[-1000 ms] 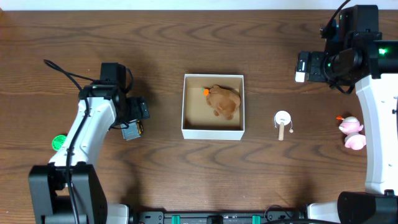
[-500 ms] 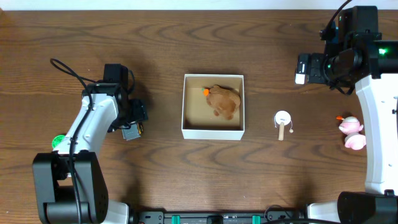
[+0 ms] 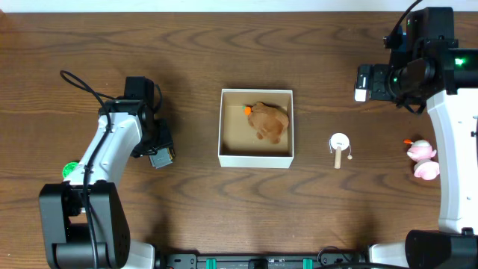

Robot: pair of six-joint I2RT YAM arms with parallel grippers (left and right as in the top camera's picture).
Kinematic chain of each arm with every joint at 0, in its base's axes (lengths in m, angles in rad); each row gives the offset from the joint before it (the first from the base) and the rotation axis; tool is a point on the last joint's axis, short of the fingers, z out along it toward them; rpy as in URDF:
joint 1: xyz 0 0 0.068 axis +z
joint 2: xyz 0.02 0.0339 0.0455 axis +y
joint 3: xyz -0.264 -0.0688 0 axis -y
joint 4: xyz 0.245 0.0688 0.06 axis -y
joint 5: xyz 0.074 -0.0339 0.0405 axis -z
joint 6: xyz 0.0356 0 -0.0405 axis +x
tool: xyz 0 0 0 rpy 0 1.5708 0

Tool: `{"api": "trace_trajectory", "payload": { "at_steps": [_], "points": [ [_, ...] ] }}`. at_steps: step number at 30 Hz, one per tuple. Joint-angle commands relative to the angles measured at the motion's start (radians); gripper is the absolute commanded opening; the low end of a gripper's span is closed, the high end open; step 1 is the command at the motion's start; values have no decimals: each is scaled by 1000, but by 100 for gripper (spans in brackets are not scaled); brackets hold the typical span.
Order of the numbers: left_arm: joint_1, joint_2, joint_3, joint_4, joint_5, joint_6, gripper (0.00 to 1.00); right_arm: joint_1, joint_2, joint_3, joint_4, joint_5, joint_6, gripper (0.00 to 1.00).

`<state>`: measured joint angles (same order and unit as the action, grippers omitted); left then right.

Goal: Pack container

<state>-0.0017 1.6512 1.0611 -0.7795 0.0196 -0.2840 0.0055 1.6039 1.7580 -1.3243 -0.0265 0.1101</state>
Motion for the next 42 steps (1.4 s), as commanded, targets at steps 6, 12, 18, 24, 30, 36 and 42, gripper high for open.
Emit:
{"api": "trace_trajectory", "payload": {
  "at_steps": [6, 12, 18, 24, 30, 36, 42],
  "points": [
    [3, 4, -8, -12, -5, 5, 46, -5, 3, -6, -4, 0, -14, 99],
    [3, 2, 6, -11, -5, 5, 29, -5, 3, -6, -4, 0, -14, 99],
    [-28, -39, 119, -86, -4, 18, 13, -5, 3, -6, -4, 0, -14, 99],
    [-179, -113, 319, -227, -5, 39, 6, -5, 3, -6, -4, 0, -14, 99],
    [-395, -145, 412, -244, -4, 5, 6, -5, 3, -6, -3, 0, -14, 99],
    [-528, -102, 411, -176, -5, 1, 7, -5, 3, -6, -4, 0, -14, 99],
    [-535, -10, 411, -90, -5, 1, 7, -5, 3, -6, -4, 0, -14, 99]
  ]
}}
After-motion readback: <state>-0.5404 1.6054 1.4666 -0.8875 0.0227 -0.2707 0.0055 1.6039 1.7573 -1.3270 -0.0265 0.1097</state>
